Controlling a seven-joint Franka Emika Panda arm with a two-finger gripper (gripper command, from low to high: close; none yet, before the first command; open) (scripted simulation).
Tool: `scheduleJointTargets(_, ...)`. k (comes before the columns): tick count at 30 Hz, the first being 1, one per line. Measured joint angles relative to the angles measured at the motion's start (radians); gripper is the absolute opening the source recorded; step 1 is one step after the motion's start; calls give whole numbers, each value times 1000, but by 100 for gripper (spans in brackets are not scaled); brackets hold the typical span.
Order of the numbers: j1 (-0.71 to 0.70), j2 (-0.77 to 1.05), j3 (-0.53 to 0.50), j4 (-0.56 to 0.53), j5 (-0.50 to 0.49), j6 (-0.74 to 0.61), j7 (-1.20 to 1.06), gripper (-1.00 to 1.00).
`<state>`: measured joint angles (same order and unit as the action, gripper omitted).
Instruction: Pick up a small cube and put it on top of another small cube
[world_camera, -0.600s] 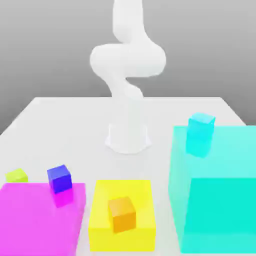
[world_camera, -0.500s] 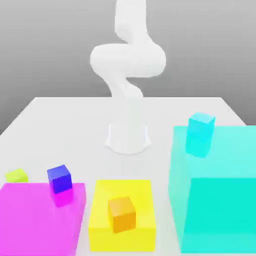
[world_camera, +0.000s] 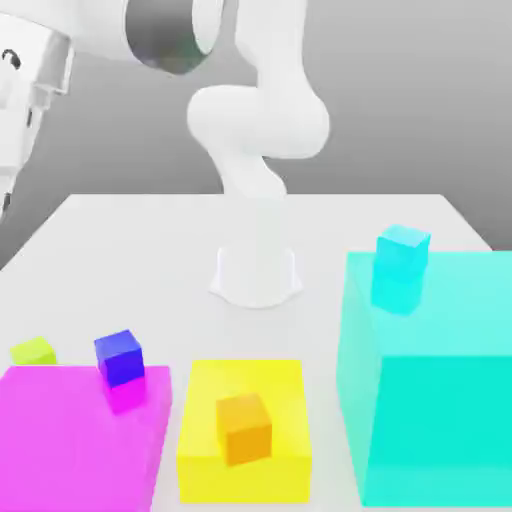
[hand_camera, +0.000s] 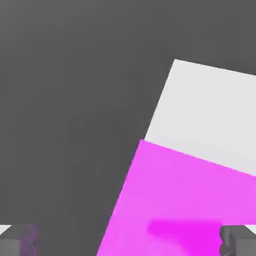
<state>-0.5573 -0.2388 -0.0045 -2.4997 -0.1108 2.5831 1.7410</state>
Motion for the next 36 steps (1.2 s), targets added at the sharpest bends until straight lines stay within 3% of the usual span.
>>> scheduleJointTargets(8,-153,214,-85,-78,25,113,315,0)
scheduleJointTargets(14,-234,376,-116,-132,148,201,465,0)
scheduleJointTargets(19,-277,551,-72,-109,221,336,440,0)
scheduleJointTargets(20,-285,582,-63,-103,228,362,435,-100)
scheduleJointTargets(27,-287,588,-60,-102,229,368,434,-100)
scheduleJointTargets(36,-198,289,-75,-167,99,134,507,-100)
